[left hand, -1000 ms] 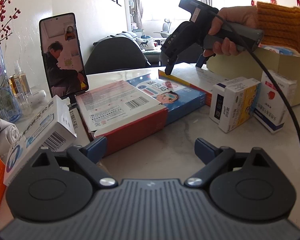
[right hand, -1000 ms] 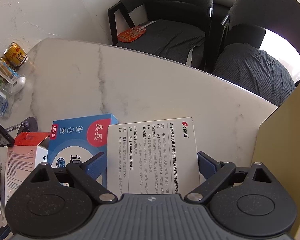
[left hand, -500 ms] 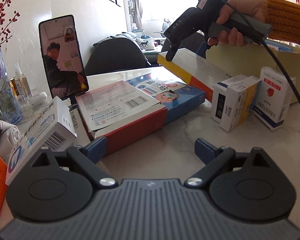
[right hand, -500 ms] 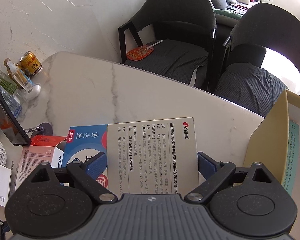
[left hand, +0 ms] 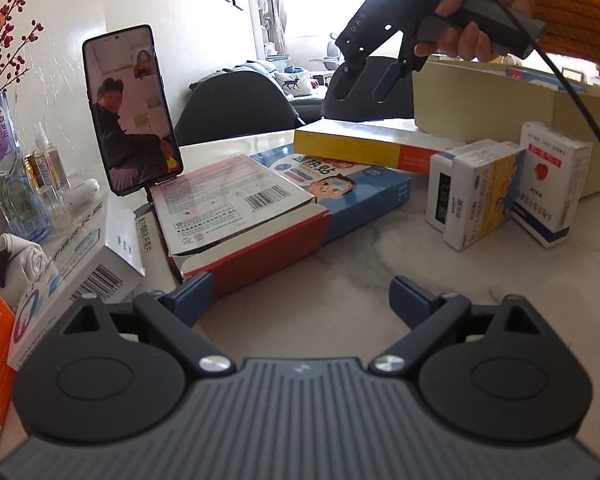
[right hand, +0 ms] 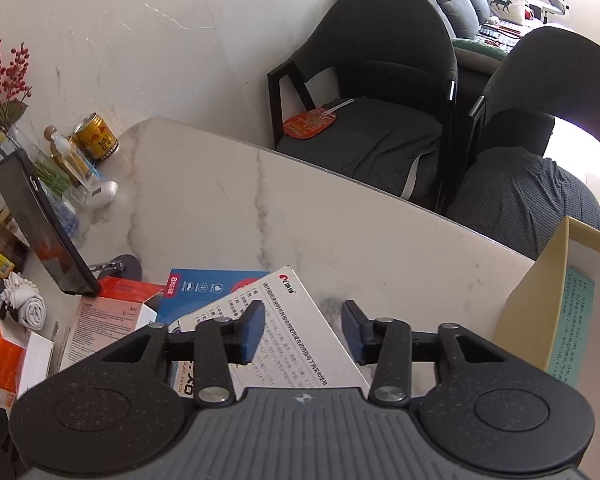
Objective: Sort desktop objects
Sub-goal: 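Lift the long yellow box upright off the table with the right tool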
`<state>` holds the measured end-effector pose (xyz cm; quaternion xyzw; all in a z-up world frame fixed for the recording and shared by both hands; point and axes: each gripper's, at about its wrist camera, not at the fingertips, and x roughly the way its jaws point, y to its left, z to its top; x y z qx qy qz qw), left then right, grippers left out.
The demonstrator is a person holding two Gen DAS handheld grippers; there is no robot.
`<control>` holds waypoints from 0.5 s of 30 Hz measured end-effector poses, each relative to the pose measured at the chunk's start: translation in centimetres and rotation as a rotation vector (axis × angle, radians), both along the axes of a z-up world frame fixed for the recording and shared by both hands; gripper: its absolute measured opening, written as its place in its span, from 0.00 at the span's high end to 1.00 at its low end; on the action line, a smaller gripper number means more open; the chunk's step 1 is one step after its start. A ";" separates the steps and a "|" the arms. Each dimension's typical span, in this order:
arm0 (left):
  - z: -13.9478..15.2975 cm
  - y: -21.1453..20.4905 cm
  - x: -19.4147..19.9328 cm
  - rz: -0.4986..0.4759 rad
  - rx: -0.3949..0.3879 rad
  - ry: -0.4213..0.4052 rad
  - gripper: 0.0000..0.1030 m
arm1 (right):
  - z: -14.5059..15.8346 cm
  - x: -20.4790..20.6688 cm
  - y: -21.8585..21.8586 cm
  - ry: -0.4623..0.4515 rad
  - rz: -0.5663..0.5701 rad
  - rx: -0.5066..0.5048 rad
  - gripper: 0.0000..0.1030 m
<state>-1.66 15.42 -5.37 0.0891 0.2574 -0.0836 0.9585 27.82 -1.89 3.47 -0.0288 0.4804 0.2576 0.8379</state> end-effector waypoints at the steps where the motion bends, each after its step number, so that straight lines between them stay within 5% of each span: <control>1: 0.1 0.0 -0.1 0.000 0.001 -0.001 0.07 | 0.0 -0.4 0.5 -0.006 0.023 -0.007 0.24; 3: 0.2 0.0 -0.1 -0.001 0.006 -0.002 0.07 | -0.1 -1.1 1.3 -0.026 0.064 -0.025 0.13; 15: 0.1 0.4 -0.2 0.002 -0.010 0.003 0.07 | -3.3 -2.1 4.2 0.019 0.247 -0.138 0.01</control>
